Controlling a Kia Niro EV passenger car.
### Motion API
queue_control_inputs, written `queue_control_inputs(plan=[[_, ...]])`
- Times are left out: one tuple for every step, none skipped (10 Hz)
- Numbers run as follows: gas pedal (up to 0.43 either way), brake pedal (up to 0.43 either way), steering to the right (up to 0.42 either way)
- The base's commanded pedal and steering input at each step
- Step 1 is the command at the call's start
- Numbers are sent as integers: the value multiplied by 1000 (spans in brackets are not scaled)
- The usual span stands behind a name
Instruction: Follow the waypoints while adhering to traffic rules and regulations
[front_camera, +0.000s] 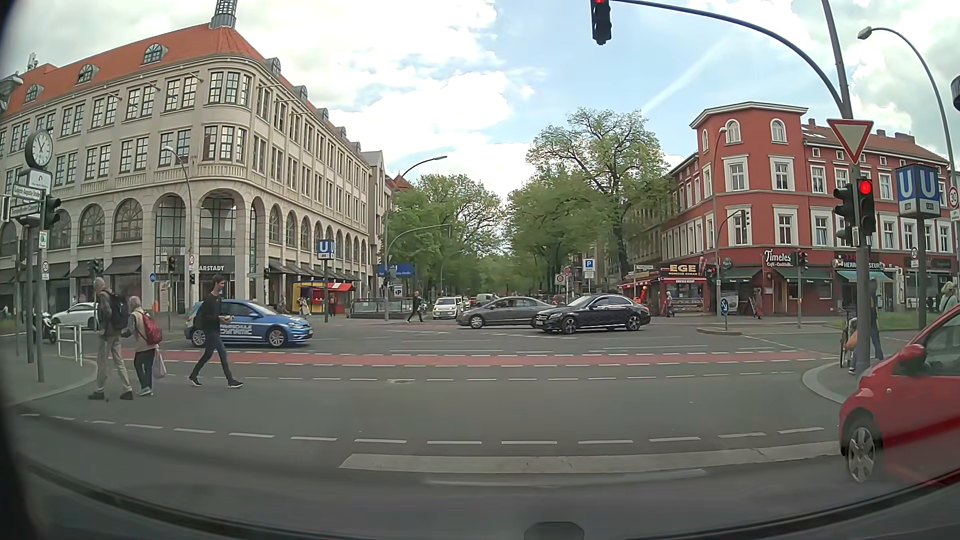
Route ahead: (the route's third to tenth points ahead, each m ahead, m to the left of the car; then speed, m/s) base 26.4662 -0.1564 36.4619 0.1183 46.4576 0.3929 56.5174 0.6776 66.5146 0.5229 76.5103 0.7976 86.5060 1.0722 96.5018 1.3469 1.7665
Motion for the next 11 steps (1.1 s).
queue_control_inputs(plan=[[0, 189, -3], [0, 207, -3], [0, 220, -3], [0, 226, -2], [0, 238, -3], [0, 238, -2], [0, 244, -2], [0, 256, -2], [0, 256, -2], [0, 262, -2], [0, 268, -3]])
